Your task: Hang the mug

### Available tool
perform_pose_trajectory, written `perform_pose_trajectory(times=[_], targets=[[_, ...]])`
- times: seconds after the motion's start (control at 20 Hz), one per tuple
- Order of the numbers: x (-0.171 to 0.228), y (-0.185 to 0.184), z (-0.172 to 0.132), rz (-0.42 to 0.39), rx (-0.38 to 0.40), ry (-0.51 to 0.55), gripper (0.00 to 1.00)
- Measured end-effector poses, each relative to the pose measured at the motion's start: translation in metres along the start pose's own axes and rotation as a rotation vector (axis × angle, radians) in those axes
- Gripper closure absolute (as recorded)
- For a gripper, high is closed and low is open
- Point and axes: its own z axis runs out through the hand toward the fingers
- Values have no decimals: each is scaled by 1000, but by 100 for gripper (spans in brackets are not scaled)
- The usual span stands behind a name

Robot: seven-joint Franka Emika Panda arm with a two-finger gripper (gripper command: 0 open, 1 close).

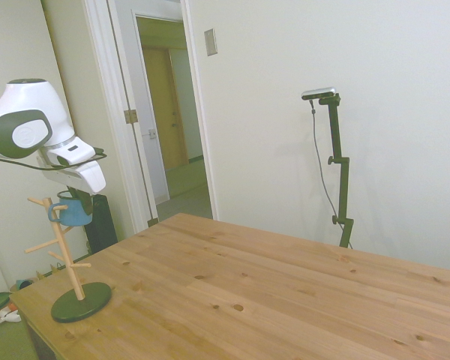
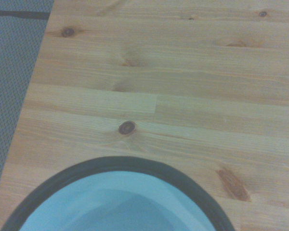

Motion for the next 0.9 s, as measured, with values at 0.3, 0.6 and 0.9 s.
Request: perform_pose_trajectory(times=[0.3,0.6,0.9], targets=[[-1,3,5,6,-13,-8,0],[-1,4,5,10,-13,-11,0],[-4,7,5,14,-11,-16,0]])
